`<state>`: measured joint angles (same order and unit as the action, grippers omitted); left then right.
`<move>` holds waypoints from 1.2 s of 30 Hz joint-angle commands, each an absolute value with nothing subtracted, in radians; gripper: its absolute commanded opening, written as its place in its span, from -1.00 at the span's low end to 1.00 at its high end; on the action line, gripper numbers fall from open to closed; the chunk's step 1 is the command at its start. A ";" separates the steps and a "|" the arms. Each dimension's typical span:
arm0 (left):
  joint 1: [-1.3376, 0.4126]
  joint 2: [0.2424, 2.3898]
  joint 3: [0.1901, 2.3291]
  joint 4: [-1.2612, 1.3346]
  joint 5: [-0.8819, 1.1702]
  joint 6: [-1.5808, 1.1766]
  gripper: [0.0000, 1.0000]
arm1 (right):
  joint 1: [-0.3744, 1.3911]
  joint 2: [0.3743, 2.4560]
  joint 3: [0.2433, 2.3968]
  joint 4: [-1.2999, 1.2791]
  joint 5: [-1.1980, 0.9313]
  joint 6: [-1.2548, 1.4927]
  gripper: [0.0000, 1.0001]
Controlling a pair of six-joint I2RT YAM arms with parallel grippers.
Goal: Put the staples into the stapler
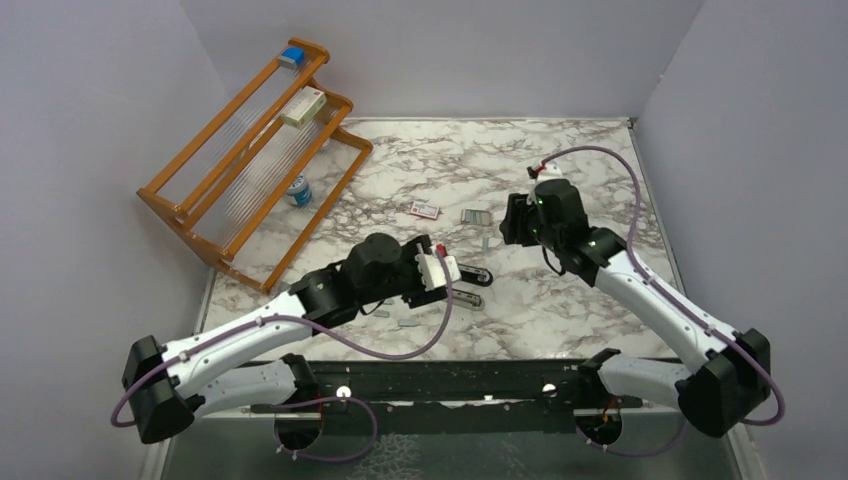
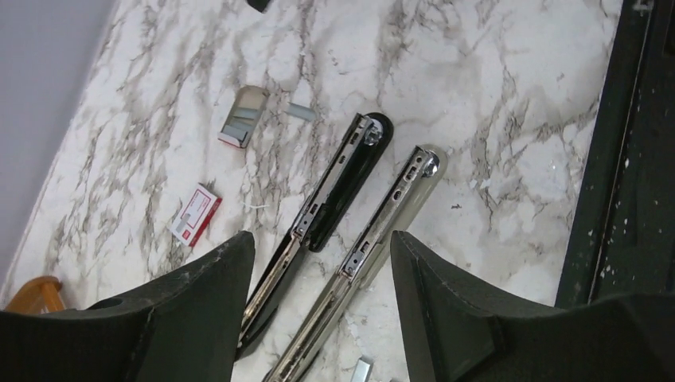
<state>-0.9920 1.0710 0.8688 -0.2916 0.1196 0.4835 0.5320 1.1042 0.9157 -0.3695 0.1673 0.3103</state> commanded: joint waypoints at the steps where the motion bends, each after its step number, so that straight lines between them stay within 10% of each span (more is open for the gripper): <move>1: -0.988 0.917 0.695 0.000 -0.049 0.276 0.34 | 0.537 1.240 0.969 -0.427 0.191 0.343 0.11; 36: -0.986 0.765 0.523 0.114 -0.104 0.212 0.51 | 0.620 1.780 1.040 -0.204 0.351 0.506 -0.01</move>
